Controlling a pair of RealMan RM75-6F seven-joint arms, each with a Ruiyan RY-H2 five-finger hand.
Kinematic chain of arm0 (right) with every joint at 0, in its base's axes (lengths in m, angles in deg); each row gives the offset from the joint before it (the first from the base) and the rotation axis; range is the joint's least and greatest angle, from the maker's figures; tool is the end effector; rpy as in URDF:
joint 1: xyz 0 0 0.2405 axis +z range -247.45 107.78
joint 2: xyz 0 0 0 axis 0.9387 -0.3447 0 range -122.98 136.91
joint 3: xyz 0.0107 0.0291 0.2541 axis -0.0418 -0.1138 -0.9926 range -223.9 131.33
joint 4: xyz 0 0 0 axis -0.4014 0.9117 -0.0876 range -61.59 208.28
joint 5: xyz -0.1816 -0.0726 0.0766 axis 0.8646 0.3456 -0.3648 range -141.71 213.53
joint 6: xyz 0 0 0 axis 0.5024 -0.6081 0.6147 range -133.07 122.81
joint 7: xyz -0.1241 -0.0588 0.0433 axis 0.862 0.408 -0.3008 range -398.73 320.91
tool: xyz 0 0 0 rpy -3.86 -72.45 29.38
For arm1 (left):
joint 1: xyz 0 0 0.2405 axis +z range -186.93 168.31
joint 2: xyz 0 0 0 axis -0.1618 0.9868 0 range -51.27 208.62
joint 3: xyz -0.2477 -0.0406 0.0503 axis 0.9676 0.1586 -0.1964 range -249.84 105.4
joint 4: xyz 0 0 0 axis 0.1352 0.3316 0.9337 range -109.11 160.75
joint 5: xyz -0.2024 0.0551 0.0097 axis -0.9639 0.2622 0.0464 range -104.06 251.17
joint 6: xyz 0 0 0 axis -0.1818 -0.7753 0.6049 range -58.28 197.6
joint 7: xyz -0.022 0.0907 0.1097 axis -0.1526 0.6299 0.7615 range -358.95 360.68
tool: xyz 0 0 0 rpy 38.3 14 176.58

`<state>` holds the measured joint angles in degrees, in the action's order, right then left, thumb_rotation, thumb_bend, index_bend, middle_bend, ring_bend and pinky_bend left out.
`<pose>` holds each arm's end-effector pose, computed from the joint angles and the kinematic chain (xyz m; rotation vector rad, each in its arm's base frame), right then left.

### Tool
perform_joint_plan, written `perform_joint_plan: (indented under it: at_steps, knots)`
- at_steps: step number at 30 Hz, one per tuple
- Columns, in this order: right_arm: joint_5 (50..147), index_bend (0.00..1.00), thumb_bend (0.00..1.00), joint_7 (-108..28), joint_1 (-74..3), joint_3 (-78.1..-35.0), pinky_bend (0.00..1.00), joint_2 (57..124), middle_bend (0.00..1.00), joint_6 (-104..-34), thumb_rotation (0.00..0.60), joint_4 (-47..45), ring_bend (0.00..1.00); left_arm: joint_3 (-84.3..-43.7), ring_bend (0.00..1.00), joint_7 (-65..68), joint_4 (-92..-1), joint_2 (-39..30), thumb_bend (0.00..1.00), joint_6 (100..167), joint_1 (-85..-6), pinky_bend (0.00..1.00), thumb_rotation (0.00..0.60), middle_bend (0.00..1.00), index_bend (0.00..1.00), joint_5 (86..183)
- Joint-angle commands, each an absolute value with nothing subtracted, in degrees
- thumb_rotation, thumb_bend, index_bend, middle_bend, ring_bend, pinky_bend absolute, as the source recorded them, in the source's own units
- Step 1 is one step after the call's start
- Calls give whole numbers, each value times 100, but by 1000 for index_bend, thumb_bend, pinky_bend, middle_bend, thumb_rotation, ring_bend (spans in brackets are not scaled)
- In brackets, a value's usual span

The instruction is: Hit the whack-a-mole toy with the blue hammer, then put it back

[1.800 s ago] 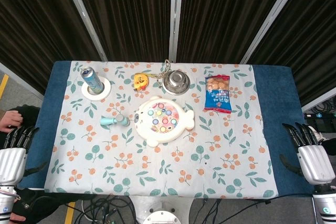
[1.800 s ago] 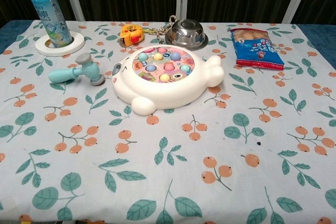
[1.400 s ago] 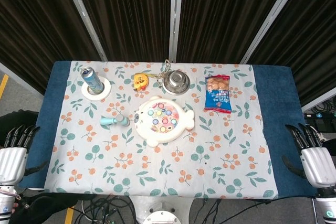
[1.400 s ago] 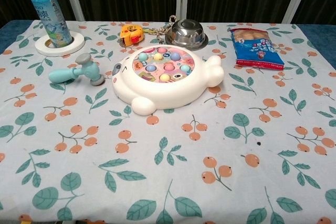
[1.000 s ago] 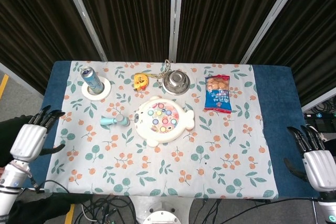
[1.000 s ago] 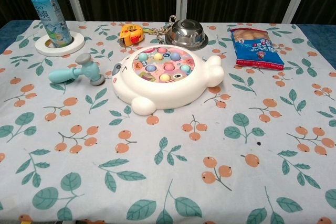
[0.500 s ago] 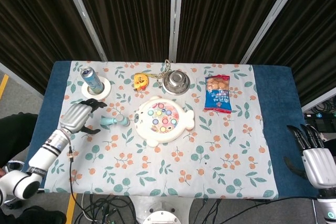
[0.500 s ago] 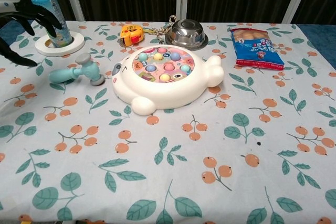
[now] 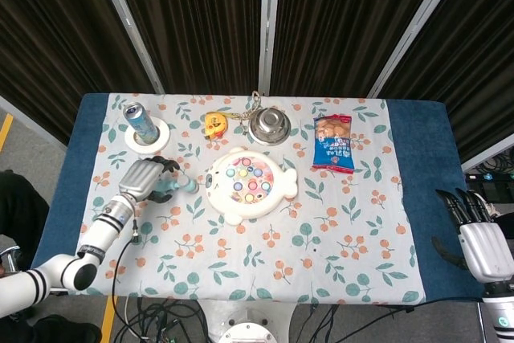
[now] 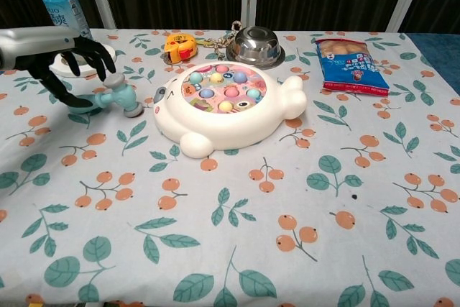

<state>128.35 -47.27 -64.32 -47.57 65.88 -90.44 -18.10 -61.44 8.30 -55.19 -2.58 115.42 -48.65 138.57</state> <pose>-0.3062 -0.1786 0.1796 1.4863 -0.9042 0.9799 -0.2044 0.3589 0.0195 -1.8190 -1.1150 -0.8265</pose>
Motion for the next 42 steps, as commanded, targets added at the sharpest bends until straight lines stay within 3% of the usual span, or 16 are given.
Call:
perform_joint_plan:
  at_steps: [1, 11, 42]
  knots:
    - [12818, 0, 232, -4758, -6437, -4748, 0, 6599, 130, -9035, 600, -1779, 0, -6141, 207, 985, -5417, -394, 240, 11509, -4968, 305, 600, 324, 288, 13704]
    - [12772, 0, 231, -4831, -6414, -4756, 0, 6607, 130, -8987, 600, -1718, 0, -6232, 235, 1314, -5363, -610, 260, 11572, -5103, 374, 600, 369, 320, 13452]
    - [12737, 0, 231, -4789, -6407, -4744, 0, 6599, 131, -8965, 600, -1742, 0, -6393, 286, 1587, -4898, -1059, 260, 12119, -5067, 401, 600, 435, 407, 13641]
